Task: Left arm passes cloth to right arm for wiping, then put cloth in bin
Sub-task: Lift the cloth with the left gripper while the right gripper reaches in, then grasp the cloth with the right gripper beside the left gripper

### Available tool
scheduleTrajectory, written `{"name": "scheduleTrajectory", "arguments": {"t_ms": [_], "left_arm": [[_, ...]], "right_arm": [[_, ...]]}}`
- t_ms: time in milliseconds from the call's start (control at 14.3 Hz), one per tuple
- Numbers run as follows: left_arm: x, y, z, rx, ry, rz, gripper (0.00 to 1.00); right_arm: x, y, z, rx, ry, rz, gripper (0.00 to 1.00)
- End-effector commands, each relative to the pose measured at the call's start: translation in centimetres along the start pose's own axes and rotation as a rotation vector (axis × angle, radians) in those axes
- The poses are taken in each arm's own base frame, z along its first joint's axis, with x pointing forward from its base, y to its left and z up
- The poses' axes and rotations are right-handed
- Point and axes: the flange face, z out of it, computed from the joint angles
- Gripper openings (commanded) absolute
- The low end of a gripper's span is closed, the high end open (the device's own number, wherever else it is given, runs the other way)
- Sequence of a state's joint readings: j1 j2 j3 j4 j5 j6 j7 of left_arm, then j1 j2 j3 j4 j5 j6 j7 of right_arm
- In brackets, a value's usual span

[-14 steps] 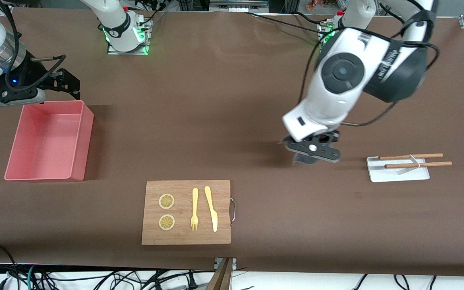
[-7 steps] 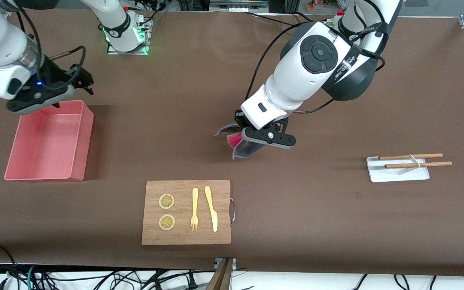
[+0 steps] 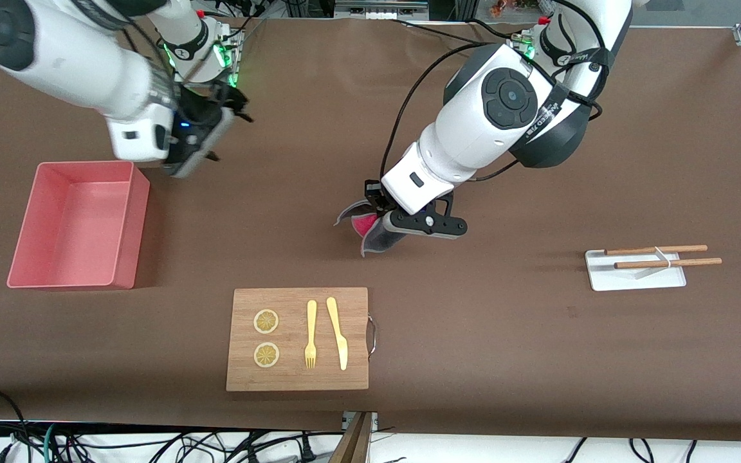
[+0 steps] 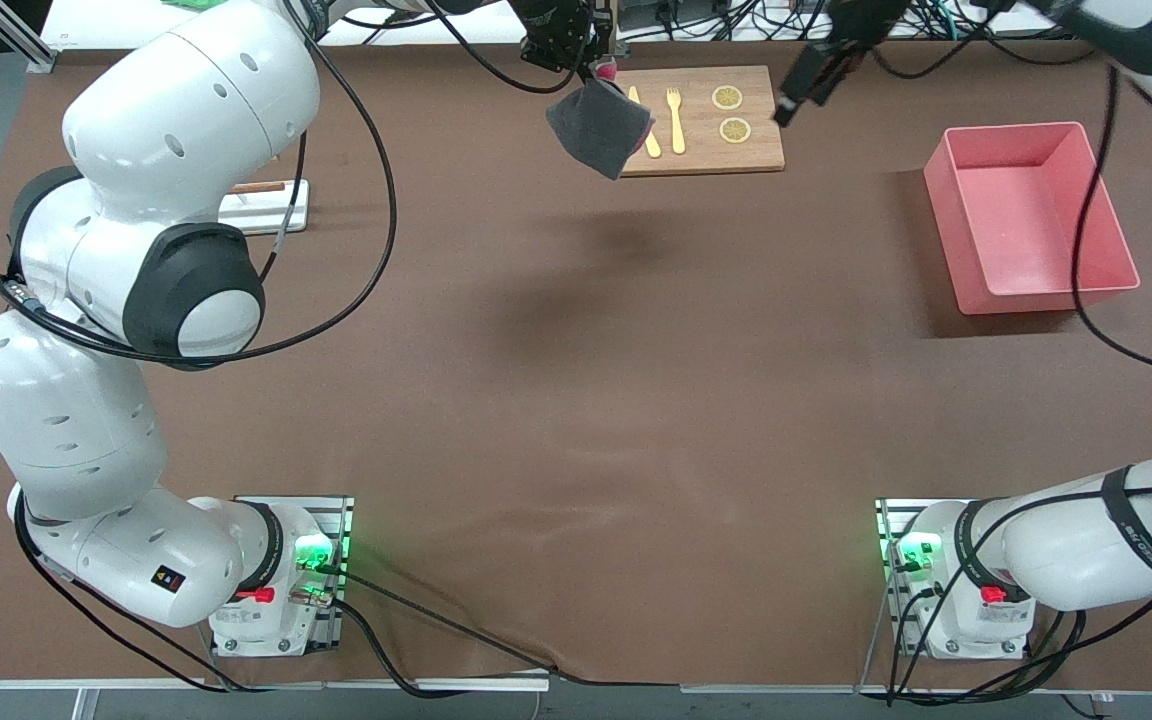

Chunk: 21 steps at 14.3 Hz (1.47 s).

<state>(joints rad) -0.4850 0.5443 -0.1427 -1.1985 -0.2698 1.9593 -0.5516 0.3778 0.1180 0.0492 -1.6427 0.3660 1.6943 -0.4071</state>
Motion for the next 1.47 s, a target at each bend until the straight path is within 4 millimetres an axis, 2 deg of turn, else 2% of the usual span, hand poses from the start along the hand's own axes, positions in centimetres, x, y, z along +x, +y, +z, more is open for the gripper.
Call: {"name": "scheduleTrajectory", "arguments": {"t_ms": [0,70,140,279,419,489,699,838,978,1048,1188,1257,1327,1397], "left_arm": [[0.4,0.4,-0.7,-0.019,0.008,-0.018,0.02],[0.4,0.3,-0.8,-0.019,0.009,-0.020,0.02],[0.4,0.2,-0.8,-0.014,0.008,-0.020,0.02],[0.4,-0.2,-0.5,0.002,0.000,-0.019,0.02],[0.4,-0.3,-0.5,0.003,0.000,-0.020,0.02],[0.5,-0.4,-0.7,0.005,0.002,-0.021,0.02],[0.5,-0.8,-1.3,0.015,-0.009,-0.024,0.02],[0.5,-0.9,-1.2,0.020,-0.015,-0.025,0.02],[0.5,-0.9,-1.2,0.020,-0.015,-0.025,0.02],[0.5,-0.9,-1.2,0.020,-0.015,-0.025,0.01],[0.4,-0.9,-1.1,0.021,-0.017,-0.024,0.01],[0.4,-0.9,-1.1,0.021,-0.017,-0.024,0.01],[0.4,-0.9,-1.1,0.021,-0.017,-0.024,0.01],[0.4,-0.9,-1.1,0.021,-0.017,-0.024,0.01]], "right_arm": [[3.9,-1.7,3.8,0.014,0.069,-0.118,1.00],[5.2,-1.8,5.5,0.011,0.098,-0.177,1.00],[6.0,-0.9,6.6,0.007,0.124,-0.225,1.00],[8.0,-0.2,8.0,0.025,0.181,-0.274,1.00],[11.2,-1.4,9.3,0.043,0.224,-0.290,1.00],[12.4,-1.2,9.7,0.048,0.235,-0.285,1.00],[13.6,-0.2,10.8,0.033,0.265,-0.293,1.00],[14.6,-0.6,12.3,0.005,0.301,-0.309,1.00],[15.0,0.5,13.8,-0.012,0.320,-0.311,1.00],[15.2,0.5,14.6,-0.014,0.321,-0.308,1.00],[15.7,-0.5,15.2,-0.022,0.337,-0.313,0.97],[15.7,-0.6,15.3,-0.021,0.337,-0.311,0.88],[15.7,-0.7,15.1,-0.023,0.340,-0.311,0.72],[15.7,-0.7,15.1,-0.022,0.342,-0.304,0.47]]}}
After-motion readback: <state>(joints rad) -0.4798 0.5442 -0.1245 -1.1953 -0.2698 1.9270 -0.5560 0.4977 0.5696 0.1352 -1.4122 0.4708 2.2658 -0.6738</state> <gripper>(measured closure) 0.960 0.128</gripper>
